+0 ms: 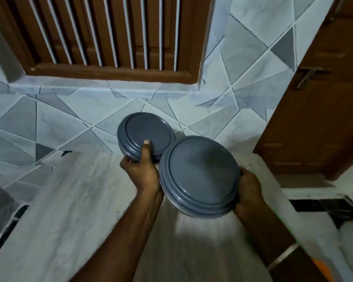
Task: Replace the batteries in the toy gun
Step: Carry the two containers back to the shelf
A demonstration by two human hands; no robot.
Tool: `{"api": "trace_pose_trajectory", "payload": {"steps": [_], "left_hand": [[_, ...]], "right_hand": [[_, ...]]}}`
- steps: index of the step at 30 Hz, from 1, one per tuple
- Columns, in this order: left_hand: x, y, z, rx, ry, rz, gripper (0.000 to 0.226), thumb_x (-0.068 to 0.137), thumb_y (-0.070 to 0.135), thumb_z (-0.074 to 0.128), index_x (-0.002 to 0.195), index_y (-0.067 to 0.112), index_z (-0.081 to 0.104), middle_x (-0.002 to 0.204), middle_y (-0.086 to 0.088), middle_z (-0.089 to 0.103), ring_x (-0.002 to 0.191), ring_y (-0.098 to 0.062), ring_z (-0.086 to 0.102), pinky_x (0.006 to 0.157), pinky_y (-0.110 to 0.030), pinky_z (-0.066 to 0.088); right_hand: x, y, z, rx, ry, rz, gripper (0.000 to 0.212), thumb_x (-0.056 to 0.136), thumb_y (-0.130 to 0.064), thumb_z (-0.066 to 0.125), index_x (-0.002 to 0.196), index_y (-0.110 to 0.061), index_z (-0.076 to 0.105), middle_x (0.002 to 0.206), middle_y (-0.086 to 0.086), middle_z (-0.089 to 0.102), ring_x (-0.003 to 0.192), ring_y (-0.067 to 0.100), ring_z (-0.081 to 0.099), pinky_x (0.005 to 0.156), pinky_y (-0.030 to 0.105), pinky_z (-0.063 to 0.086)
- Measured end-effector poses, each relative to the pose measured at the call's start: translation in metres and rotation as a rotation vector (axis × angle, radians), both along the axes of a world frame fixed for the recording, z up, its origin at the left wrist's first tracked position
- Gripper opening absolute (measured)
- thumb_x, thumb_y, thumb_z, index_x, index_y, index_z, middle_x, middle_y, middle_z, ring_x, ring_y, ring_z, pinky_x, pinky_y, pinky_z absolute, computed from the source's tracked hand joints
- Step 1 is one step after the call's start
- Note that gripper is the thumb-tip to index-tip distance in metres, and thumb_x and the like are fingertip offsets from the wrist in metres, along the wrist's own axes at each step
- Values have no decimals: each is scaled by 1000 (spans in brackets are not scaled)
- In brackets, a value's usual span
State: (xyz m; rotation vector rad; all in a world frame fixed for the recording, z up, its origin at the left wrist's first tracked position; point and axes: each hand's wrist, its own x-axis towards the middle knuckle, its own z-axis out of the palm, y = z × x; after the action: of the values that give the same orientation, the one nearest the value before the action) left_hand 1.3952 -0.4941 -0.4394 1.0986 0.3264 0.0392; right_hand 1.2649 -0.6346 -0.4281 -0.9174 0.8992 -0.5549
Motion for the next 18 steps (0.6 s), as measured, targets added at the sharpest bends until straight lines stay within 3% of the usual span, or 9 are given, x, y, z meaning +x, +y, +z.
{"api": "trace_pose_trajectory", "payload": {"steps": [4, 6, 8, 12, 15, 18], "left_hand": [[-4, 0, 45, -10, 82, -3, 63, 80, 35, 81, 126, 7, 50, 117, -10, 68, 100, -25, 71, 91, -48, 59], [-3, -2, 62, -36, 78, 3, 62, 80, 34, 81, 126, 6, 51, 116, -10, 69, 100, -23, 71, 91, -48, 59], [1, -6, 78, -40, 82, 13, 61, 81, 32, 81, 126, 5, 50, 117, -9, 69, 100, -22, 71, 92, -46, 59], [7, -19, 101, -78, 59, 2, 62, 78, 33, 82, 127, 9, 53, 117, -7, 70, 100, -21, 72, 90, -44, 60], [5, -29, 111, -88, 66, -2, 61, 82, 31, 80, 130, 10, 49, 120, -5, 68, 101, -20, 71, 88, -37, 61], [1, -41, 118, -84, 66, 25, 61, 82, 31, 80, 130, 8, 49, 119, -6, 68, 100, -21, 71, 87, -36, 61]], "right_hand": [[-2, -4, 56, -11, 72, -11, 30, 101, -24, 42, 101, -8, 68, 108, 16, 68, 102, 38, 61, 71, 36, 51], [1, -8, 72, -16, 79, -15, 33, 99, -26, 46, 113, -5, 68, 114, 17, 68, 107, 39, 61, 75, 38, 53], [4, -12, 88, -21, 83, -14, 33, 97, -25, 47, 113, -5, 68, 110, 15, 70, 102, 37, 64, 72, 35, 53], [8, -25, 109, -41, 90, -21, 28, 99, -19, 43, 88, -11, 68, 87, 7, 70, 77, 25, 64, 55, 25, 50], [10, -37, 117, -37, 70, 4, 31, 101, -21, 40, 88, -13, 68, 83, 5, 72, 81, 24, 64, 55, 24, 51], [8, -53, 118, -50, 74, 37, 32, 101, -22, 39, 93, -13, 68, 95, 7, 70, 90, 27, 64, 63, 29, 51]]}}
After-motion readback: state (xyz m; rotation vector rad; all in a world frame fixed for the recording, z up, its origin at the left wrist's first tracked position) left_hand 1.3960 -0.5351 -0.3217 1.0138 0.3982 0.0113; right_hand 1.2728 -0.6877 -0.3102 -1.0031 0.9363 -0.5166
